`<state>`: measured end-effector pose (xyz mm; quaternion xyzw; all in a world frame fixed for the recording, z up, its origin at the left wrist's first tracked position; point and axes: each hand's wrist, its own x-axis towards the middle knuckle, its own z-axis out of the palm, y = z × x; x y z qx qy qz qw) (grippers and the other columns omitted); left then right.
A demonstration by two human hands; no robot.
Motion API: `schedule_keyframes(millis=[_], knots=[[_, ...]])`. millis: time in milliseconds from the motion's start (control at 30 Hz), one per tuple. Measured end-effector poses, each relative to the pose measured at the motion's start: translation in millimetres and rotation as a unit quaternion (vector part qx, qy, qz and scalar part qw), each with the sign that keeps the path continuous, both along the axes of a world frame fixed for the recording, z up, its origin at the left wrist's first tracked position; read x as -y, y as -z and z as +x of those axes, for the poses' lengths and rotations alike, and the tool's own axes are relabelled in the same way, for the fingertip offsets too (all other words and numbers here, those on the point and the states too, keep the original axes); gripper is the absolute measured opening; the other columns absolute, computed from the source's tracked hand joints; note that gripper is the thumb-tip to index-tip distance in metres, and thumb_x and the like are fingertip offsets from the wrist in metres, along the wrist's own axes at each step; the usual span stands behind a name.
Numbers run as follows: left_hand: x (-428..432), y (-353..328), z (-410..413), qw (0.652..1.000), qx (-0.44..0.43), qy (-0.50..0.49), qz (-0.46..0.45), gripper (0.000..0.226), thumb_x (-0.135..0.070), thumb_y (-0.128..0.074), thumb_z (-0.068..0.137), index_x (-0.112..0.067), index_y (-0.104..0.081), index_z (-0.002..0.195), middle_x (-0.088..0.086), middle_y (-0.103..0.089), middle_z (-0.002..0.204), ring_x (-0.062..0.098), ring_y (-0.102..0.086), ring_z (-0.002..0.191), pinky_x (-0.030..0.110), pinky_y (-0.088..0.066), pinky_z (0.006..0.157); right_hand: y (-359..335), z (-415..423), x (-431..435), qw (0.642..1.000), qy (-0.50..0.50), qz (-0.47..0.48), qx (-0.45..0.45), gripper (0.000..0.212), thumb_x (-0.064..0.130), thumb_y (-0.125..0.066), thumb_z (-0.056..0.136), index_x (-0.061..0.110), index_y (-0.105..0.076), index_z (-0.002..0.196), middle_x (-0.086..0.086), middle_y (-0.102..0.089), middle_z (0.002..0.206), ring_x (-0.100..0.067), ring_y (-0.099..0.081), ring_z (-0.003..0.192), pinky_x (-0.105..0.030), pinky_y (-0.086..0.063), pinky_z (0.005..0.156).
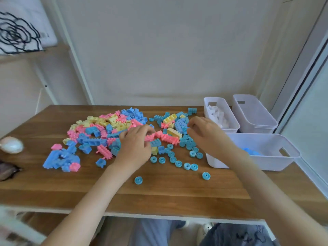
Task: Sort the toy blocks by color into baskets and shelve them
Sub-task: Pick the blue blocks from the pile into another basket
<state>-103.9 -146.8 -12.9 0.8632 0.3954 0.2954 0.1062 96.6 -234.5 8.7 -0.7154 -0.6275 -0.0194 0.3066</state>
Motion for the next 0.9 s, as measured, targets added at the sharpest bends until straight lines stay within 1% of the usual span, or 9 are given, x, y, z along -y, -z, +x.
schedule_keyframes(millis=[67,167,333,400,467,567,733,800,900], knots=[[-0.2,7.8,-37.9,0.998,-0.041,-0.055,-0.009,0.036,-0.018,-0.051,0.092,-0.026,-0.047,0.127,-0.01,-0.046,0.13,0.013,-0.035,0.128,0.027,-0.013,0.1,10.3,-28.4,-13.7,0.996,-0.082,-0.004,0.022,0.022,0.021,-0.054,0.093,0.01,-0.057,0.112,-0.005,-0.061,0.109,-0.023,-0.052,0.101,-0.031,-0.041,0.084],[8.8,22.8,-83.2,0.991,-0.1,-0.094,-0.002,0.05,-0.037,-0.049,0.094,-0.026,-0.035,0.14,-0.009,-0.034,0.145,0.012,-0.025,0.135,0.036,-0.013,0.11,25.4,-58.7,-31.3,0.989,-0.143,-0.03,0.033,0.02,0.02,-0.052,0.094,0.011,-0.054,0.112,-0.004,-0.058,0.108,-0.022,-0.05,0.101,-0.03,-0.039,0.083],[-8.4,43.3,-139.9,0.972,-0.024,-0.232,0.034,0.038,-0.029,-0.052,0.095,-0.019,-0.05,0.132,0.004,-0.043,0.139,0.025,-0.036,0.128,0.046,-0.025,0.102,38.0,-84.4,-55.1,0.981,-0.175,-0.085,-0.002,0.02,0.023,-0.048,0.096,0.016,-0.05,0.115,0.001,-0.056,0.11,-0.017,-0.051,0.103,-0.031,-0.044,0.088],[-23.2,46.7,-161.4,0.954,0.008,-0.3,-0.005,0.036,-0.027,-0.052,0.095,-0.02,-0.052,0.13,0.007,-0.042,0.138,0.031,-0.036,0.127,0.051,-0.026,0.101,40.0,-91.6,-60.2,0.98,-0.175,-0.091,-0.001,0.02,0.023,-0.047,0.096,0.017,-0.049,0.116,0.003,-0.054,0.11,-0.014,-0.049,0.101,-0.028,-0.043,0.086],[-33.5,50.4,-175.6,0.937,0.001,-0.34,-0.079,0.038,-0.024,-0.052,0.094,-0.019,-0.05,0.131,0.009,-0.04,0.138,0.032,-0.034,0.127,0.049,-0.025,0.104,41.0,-100.3,-61.2,0.979,-0.187,-0.083,0.003,0.014,0.021,-0.048,0.096,0.018,-0.05,0.109,0.004,-0.054,0.108,-0.012,-0.048,0.099,-0.024,-0.04,0.082],[-32.5,59.7,-178.2,0.947,-0.003,-0.291,-0.138,0.04,-0.02,-0.056,0.088,-0.017,-0.049,0.128,0.007,-0.039,0.134,0.029,-0.039,0.125,0.044,-0.029,0.105,40.1,-123.1,-60.1,0.97,-0.234,-0.069,0.018,0.013,0.019,-0.048,0.095,0.018,-0.05,0.108,0.002,-0.055,0.112,-0.015,-0.048,0.105,-0.025,-0.039,0.087],[-24.5,68.9,-173.9,0.977,-0.021,-0.192,-0.09,0.037,-0.017,-0.06,0.085,-0.018,-0.051,0.121,-0.003,-0.037,0.126,0.02,-0.049,0.115,0.037,-0.042,0.099,46.8,-173.6,-71.7,0.949,-0.295,-0.095,0.049,0.037,0.019,-0.044,0.097,0.016,-0.039,0.134,-0.002,-0.045,0.133,-0.017,-0.039,0.124,-0.03,-0.037,0.099],[-25.6,68.3,-173.9,0.982,-0.009,-0.166,-0.084,0.028,-0.017,-0.062,0.085,-0.02,-0.052,0.112,-0.005,-0.037,0.12,0.016,-0.052,0.105,0.032,-0.044,0.094,50.4,-187.9,-80.0,0.95,-0.288,-0.105,0.062,0.046,0.017,-0.042,0.098,0.016,-0.032,0.142,-0.002,-0.039,0.141,-0.019,-0.035,0.129,-0.03,-0.034,0.101],[-27.3,67.7,-177.8,0.987,0.012,-0.137,-0.081,0.021,-0.017,-0.067,0.084,-0.026,-0.051,0.093,-0.007,-0.04,0.117,0.009,-0.051,0.086,0.023,-0.044,0.084,58.2,-200.8,-93.8,0.945,-0.278,-0.127,0.115,0.041,0.014,-0.04,0.097,0.019,-0.04,0.138,-0.003,-0.037,0.142,-0.024,-0.037,0.126,-0.034,-0.038,0.101]])
